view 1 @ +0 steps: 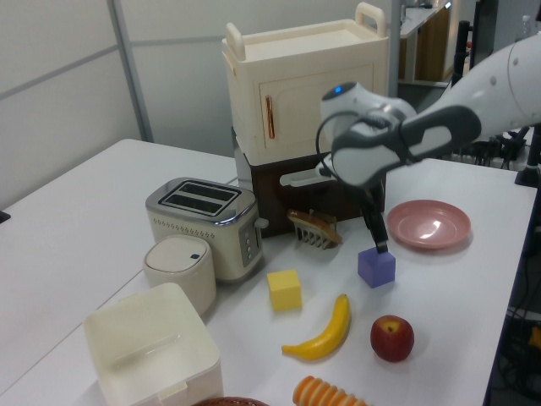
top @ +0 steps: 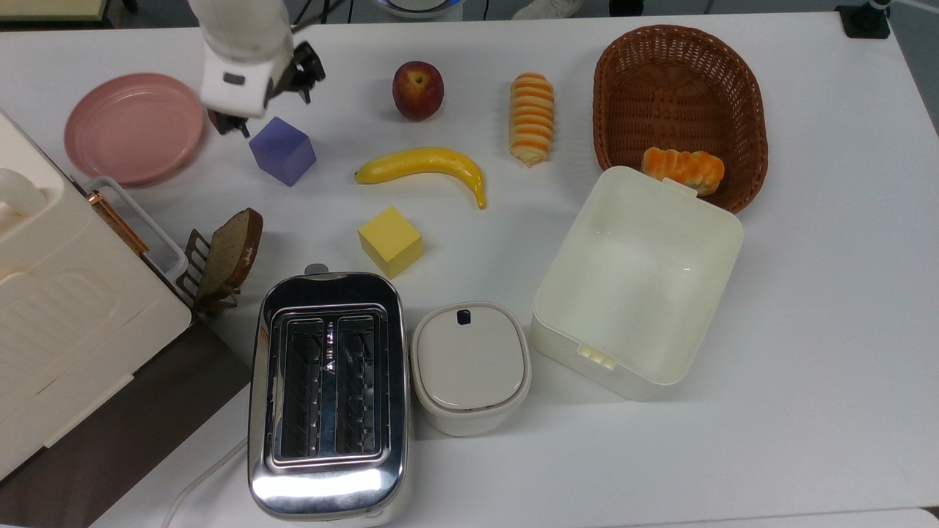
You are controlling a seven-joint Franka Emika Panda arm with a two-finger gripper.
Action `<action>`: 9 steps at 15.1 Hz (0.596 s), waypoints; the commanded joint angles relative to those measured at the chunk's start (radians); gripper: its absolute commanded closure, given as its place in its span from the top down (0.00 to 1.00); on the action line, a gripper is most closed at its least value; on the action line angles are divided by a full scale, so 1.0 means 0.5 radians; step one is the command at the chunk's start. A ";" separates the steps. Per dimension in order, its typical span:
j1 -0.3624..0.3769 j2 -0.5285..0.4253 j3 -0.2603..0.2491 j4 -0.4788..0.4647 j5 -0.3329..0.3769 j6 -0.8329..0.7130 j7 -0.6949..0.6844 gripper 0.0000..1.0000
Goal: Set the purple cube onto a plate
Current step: 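Move the gripper over the purple cube and lower onto it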
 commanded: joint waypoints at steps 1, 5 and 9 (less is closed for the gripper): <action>0.066 -0.065 -0.094 -0.188 -0.072 0.180 -0.051 1.00; 0.069 0.014 -0.113 -0.192 -0.103 0.294 -0.054 1.00; 0.078 0.054 -0.113 -0.192 -0.146 0.297 -0.045 0.99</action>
